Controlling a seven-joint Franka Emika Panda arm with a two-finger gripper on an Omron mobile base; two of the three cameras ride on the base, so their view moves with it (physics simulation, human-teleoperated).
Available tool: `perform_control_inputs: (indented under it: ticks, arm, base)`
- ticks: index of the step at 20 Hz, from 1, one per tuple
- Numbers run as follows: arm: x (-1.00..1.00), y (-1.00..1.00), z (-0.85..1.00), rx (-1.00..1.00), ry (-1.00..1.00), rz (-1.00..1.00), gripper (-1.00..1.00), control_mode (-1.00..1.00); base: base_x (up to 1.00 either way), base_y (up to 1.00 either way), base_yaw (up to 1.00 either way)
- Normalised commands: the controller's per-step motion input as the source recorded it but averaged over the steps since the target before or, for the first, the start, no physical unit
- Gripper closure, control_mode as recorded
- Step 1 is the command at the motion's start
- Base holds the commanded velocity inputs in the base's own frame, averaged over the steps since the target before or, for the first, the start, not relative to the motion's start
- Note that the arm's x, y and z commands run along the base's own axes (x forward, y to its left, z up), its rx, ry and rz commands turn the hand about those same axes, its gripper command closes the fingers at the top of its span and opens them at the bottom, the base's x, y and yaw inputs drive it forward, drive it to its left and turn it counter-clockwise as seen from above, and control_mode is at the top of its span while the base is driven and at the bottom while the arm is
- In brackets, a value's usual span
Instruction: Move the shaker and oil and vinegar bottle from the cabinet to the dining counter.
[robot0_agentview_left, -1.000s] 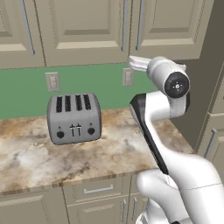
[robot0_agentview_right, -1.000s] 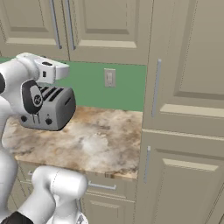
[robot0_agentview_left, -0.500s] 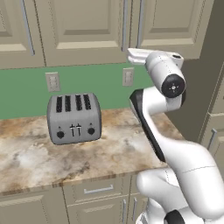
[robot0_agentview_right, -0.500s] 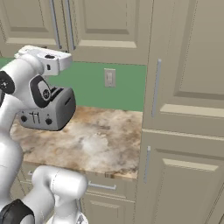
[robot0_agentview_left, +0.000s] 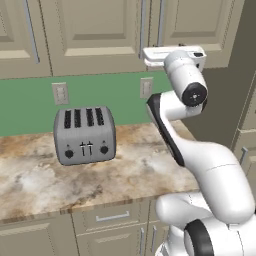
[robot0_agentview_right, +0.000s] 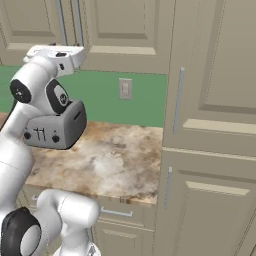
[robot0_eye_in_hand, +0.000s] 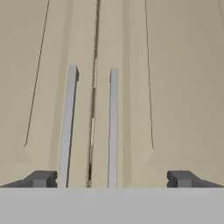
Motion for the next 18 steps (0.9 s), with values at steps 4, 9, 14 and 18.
perform_control_inputs:
  ticks: [4,9,14,18]
  arm:
    - [0.35,0.00,0.15,-0.08,0.01,0.00,-1.00,-1.00]
    - [0.34,-0.01,0.21,-0.05,0.00,0.00,-1.00,-1.00]
    - [0.33,-0.05,0.07,-0.03,0.00,0.00,-1.00,-1.00]
    - [0.27,-0.12,0.00,0.00,0.00,0.00,-1.00,-1.00]
  base:
    - [0.00,0.00,0.00]
    - [0.00,0.00,0.00]
    - [0.00,0.00,0.00]
    - [0.00,0.00,0.00]
